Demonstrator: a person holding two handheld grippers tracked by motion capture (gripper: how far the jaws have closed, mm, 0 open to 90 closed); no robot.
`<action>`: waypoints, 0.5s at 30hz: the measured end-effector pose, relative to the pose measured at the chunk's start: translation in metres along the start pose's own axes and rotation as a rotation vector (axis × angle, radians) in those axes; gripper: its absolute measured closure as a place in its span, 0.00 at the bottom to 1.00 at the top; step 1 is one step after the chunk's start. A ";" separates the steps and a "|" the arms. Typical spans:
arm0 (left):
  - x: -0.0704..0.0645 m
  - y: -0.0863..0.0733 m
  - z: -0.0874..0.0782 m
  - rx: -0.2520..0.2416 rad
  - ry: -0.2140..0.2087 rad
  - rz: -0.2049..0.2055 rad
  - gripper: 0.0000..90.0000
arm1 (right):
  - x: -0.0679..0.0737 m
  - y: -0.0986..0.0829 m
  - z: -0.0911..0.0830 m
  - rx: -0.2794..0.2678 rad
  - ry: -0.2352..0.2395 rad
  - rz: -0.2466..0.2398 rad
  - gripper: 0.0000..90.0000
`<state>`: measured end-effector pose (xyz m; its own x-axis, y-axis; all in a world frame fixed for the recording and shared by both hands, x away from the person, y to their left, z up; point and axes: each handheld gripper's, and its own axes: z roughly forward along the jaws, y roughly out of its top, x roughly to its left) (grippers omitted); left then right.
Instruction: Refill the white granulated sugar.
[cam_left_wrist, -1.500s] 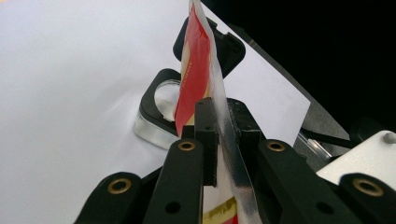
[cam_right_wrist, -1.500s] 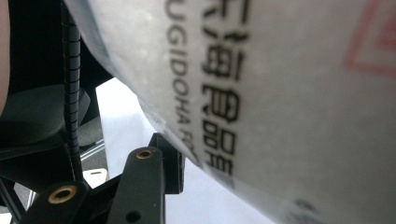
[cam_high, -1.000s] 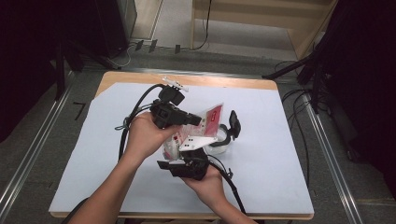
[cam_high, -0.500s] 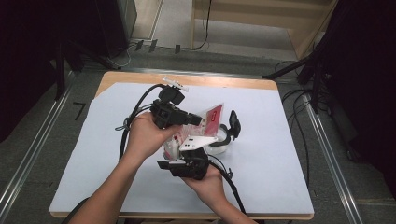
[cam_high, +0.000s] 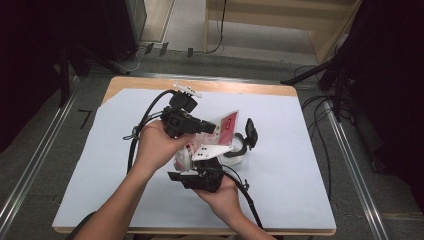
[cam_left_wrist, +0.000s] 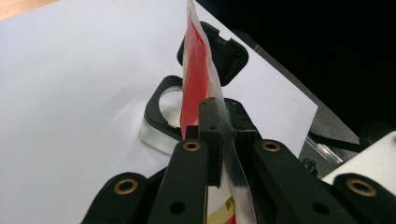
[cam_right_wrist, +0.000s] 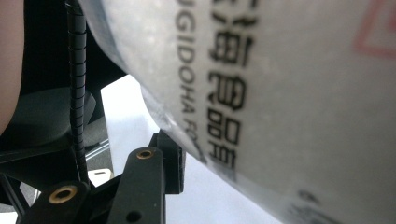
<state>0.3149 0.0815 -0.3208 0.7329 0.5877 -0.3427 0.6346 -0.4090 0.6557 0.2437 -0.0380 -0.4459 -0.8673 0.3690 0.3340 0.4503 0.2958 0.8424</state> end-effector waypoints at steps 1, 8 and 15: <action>0.000 0.000 0.000 -0.001 -0.002 0.003 0.98 | 0.000 0.000 0.000 0.000 -0.001 0.001 0.69; -0.001 -0.001 0.001 -0.010 0.009 0.011 0.97 | 0.000 0.001 0.000 0.001 -0.003 0.005 0.70; 0.001 -0.002 0.002 -0.016 -0.019 -0.004 0.97 | 0.000 0.000 0.000 -0.001 -0.006 0.003 0.70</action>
<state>0.3150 0.0811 -0.3237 0.7352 0.5760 -0.3574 0.6334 -0.3957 0.6650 0.2441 -0.0382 -0.4455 -0.8647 0.3753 0.3338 0.4525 0.2938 0.8420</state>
